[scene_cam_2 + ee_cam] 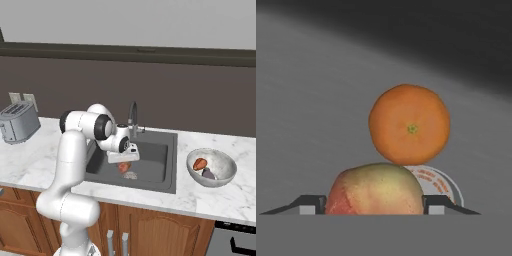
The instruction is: There is a mixed pile of frozen fruits and vegetables on the counter. Locate all the frozen vegetables and place the items in a bowl on the counter. Take all the frozen fruits and defrost them in a running sink.
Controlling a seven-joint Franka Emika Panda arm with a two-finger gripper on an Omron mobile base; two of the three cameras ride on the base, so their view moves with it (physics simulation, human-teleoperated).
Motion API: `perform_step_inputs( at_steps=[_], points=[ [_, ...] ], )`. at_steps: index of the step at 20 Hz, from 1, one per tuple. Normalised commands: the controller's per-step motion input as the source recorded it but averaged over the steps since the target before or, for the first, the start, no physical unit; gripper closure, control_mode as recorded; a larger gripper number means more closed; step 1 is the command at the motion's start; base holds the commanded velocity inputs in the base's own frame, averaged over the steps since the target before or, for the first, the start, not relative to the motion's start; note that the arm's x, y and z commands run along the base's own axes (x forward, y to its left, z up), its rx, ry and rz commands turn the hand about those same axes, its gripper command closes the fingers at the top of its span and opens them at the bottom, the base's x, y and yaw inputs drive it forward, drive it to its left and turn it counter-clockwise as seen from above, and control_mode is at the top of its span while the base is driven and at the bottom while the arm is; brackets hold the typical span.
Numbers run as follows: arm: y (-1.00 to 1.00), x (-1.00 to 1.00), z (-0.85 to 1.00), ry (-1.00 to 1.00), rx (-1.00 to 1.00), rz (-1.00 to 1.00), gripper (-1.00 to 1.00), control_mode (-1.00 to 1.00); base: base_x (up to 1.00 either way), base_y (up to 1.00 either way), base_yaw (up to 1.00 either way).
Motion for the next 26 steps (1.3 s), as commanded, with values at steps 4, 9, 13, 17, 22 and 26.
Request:
perform_step_inputs(
  at_steps=[4,9,13,17,22,26],
  points=[
    [0.0,-0.05,0.05,-0.01,0.01,-0.01,-1.0,-1.0,0.0,0.0,0.0],
    [0.0,-0.12,0.27,-0.02,0.04,-0.04,-1.0,-1.0,0.0,0.0,0.0],
    [0.0,-0.18,0.31,-0.03,0.05,-0.07,-1.0,-1.0,0.0,0.0,0.0],
    [0.03,-0.15,0.33,-0.05,0.01,-0.06,-1.0,-1.0,0.0,0.0,0.0],
    [0.09,-0.14,0.33,-0.05,0.0,-0.07,-1.0,-1.0,0.0,0.0,0.0],
    [0.16,-0.12,0.4,-0.05,0.01,-0.07,-1.0,-1.0,0.0,0.0,0.0]
  ],
)
